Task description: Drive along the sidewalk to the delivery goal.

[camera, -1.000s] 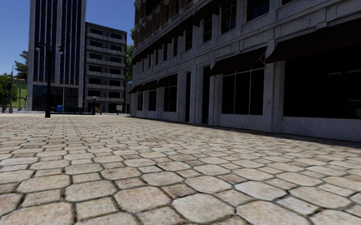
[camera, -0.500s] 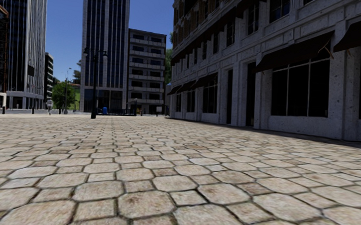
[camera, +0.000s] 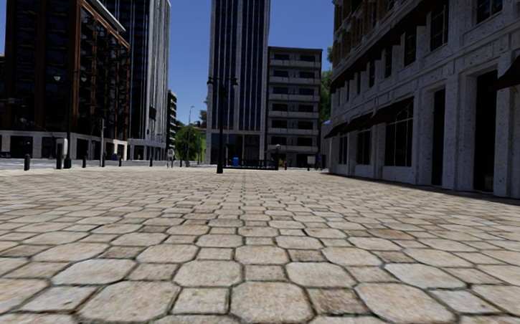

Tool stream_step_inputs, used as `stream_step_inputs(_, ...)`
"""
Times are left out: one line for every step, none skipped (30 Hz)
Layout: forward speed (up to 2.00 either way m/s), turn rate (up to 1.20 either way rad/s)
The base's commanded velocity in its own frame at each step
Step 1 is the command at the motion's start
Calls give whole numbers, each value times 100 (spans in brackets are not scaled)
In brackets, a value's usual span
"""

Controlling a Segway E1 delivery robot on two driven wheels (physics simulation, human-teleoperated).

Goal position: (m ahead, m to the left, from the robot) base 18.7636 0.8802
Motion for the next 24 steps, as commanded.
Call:
stream_step_inputs(173, 0)
stream_step_inputs(173, 0)
stream_step_inputs(173, 0)
stream_step_inputs(173, 0)
stream_step_inputs(173, 0)
stream_step_inputs(173, 0)
stream_step_inputs(173, 0)
stream_step_inputs(173, 0)
stream_step_inputs(173, 0)
stream_step_inputs(173, 0)
stream_step_inputs(173, 0)
stream_step_inputs(173, 0)
stream_step_inputs(173, 0)
stream_step_inputs(173, 0)
stream_step_inputs(173, 0)
stream_step_inputs(173, 0)
stream_step_inputs(173, 0)
stream_step_inputs(173, 0)
stream_step_inputs(173, 0)
stream_step_inputs(173, 0)
stream_step_inputs(173, 0)
stream_step_inputs(173, 0)
stream_step_inputs(173, 0)
stream_step_inputs(173, 0)
